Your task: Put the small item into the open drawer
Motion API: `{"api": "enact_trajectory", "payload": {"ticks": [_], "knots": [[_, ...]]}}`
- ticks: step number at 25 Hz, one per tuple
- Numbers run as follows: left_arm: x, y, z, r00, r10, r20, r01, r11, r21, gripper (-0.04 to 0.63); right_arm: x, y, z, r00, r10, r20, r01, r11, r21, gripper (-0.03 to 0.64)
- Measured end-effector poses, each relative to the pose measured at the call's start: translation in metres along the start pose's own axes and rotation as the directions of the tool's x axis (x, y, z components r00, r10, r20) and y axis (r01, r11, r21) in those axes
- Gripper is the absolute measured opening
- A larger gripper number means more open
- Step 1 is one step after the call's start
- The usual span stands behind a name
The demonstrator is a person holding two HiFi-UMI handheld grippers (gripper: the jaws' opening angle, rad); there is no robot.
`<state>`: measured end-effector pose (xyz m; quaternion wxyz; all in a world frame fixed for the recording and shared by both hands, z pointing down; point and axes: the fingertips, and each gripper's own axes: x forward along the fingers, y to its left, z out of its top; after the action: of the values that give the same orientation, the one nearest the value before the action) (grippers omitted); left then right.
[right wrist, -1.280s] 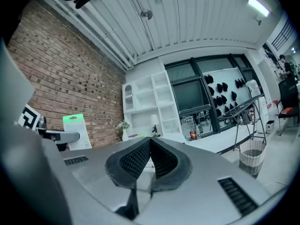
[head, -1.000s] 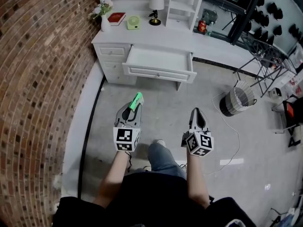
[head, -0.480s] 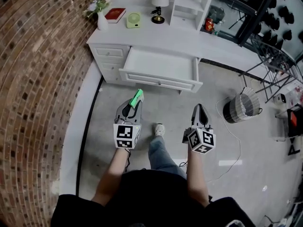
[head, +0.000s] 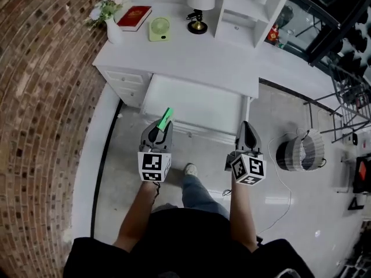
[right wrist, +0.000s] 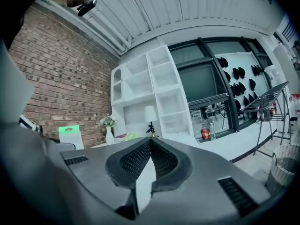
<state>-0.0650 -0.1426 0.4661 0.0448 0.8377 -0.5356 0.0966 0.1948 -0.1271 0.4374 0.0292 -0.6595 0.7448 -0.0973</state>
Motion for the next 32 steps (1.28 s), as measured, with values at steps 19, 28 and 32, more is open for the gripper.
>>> {"api": "enact_trajectory", "payload": {"ticks": [19,28,32], "knots": [[0.157,0.010,0.034,0.996,-0.071,-0.060,0.071,0.997,-0.008,0.092,0.157,-0.024,0.001,0.993,0.074,-0.095,-0.071,0.997,0.033,0.002],[0.230,0.000,-0.008,0.973,-0.157,-0.170,0.152,0.987,-0.043,0.093,0.214,-0.023,-0.049,0.965,0.133,-0.225,-0.128,0.991,0.035,0.002],[0.252,-0.009,-0.038,0.952,-0.203,-0.229,0.191,0.979,-0.071,0.092,0.228,-0.024,-0.082,0.944,0.147,-0.295,-0.142,0.989,0.038,0.002]]}}
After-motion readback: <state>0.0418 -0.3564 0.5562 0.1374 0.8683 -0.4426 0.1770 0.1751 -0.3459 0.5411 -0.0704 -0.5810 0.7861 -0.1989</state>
